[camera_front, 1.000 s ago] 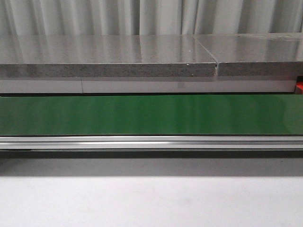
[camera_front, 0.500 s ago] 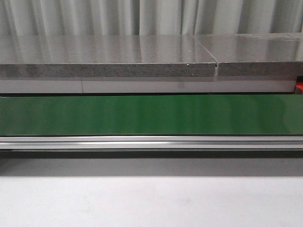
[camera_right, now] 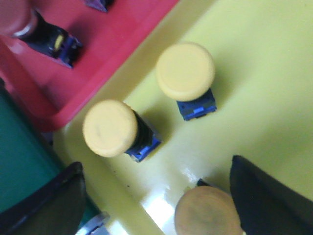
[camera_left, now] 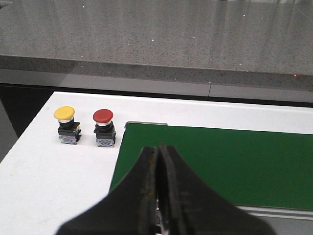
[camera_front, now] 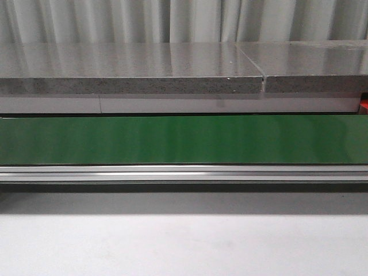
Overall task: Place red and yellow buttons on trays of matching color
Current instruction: 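Raise the empty right gripper back over the conveyor end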
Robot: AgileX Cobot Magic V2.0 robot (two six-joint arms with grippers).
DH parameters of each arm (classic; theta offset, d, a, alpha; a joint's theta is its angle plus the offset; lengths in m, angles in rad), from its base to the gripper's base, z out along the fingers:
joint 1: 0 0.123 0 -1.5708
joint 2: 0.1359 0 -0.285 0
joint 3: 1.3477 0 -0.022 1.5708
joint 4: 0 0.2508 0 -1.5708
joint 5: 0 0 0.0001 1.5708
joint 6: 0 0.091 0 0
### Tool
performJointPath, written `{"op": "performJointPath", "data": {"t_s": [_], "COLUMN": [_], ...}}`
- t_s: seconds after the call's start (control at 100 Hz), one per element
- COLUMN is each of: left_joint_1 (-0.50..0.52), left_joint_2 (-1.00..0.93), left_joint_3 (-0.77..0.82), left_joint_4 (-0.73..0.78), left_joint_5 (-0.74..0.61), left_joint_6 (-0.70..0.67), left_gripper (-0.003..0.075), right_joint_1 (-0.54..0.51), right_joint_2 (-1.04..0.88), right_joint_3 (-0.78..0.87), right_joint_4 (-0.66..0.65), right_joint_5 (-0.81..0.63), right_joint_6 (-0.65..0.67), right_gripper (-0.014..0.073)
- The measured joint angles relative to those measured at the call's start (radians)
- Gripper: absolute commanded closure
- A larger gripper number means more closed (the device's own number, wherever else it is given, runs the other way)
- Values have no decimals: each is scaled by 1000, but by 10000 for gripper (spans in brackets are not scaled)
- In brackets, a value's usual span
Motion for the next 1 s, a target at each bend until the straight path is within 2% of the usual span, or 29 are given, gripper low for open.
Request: {"op": "performJointPath", "data": {"t_s": [0.11, 0.26, 0.77, 0.91, 1.0], "left_joint_1": [0, 0, 0, 0, 0], "left_joint_2": [0, 0, 0, 0, 0], "left_joint_3": [0, 0, 0, 0, 0], "left_joint_4": [0, 0, 0, 0, 0], "left_joint_5": [0, 0, 0, 0, 0], "left_joint_6": [0, 0, 0, 0, 0], "left_gripper": [739, 739, 739, 739, 739], "right_joint_1": [33, 129, 476, 522, 531], "right_joint_2": [-79, -185, -508, -548, -557], "right_joint_3": [0, 0, -19, -19, -19], "right_joint_4": [10, 12, 14, 14, 14], "right_joint_5": [2, 4, 49, 69, 76], "right_joint_6": [0, -21, -313, -345, -349], "right_gripper": [-9, -9, -1, 90, 214]}}
